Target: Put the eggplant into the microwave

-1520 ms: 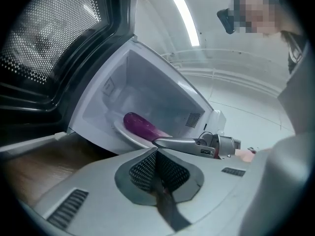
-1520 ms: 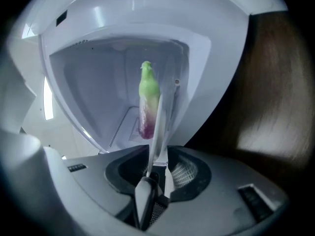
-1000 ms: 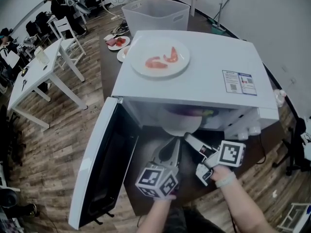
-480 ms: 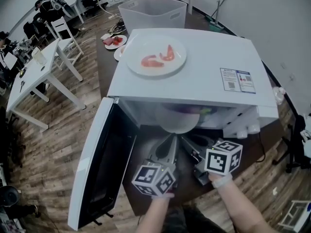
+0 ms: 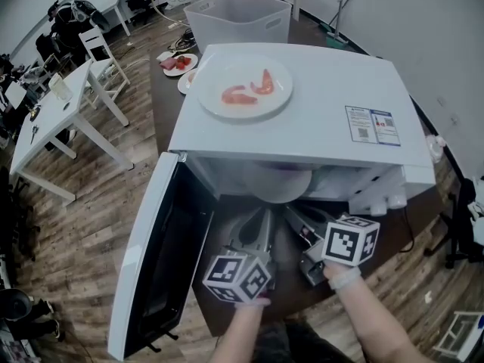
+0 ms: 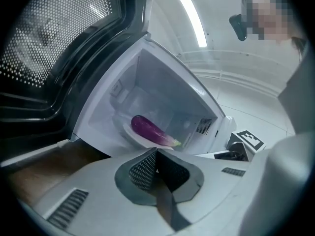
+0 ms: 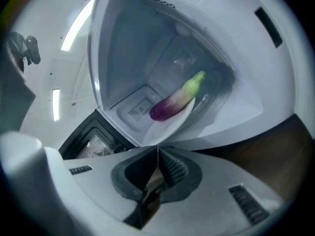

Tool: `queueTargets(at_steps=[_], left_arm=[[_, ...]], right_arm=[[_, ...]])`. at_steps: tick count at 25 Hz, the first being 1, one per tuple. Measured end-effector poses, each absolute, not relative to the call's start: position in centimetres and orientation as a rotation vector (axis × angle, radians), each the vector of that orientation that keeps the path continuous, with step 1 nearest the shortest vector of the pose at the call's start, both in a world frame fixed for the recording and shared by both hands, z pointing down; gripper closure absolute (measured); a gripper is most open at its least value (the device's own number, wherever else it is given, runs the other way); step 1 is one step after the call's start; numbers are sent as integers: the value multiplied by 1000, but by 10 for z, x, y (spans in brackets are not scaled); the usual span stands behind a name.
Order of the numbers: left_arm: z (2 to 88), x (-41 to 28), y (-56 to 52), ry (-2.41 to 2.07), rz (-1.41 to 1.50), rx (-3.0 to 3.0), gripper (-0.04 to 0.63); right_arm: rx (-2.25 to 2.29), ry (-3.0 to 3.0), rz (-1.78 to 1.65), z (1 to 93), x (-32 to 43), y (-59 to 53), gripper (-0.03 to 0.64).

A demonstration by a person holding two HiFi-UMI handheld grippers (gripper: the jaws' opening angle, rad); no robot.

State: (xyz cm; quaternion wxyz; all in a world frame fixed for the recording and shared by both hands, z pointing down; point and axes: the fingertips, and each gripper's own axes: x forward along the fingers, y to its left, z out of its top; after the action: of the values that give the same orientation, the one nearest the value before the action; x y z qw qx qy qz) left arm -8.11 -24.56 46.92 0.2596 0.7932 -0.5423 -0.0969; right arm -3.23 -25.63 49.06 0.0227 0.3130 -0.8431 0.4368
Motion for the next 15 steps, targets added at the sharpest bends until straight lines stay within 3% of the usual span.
queueTargets(at_steps=[15], left_arm=[[472,-79,-266,-1432,-246,2097,581]], right_arm=[[1063,-2587,1483,490,-23,-270,612]])
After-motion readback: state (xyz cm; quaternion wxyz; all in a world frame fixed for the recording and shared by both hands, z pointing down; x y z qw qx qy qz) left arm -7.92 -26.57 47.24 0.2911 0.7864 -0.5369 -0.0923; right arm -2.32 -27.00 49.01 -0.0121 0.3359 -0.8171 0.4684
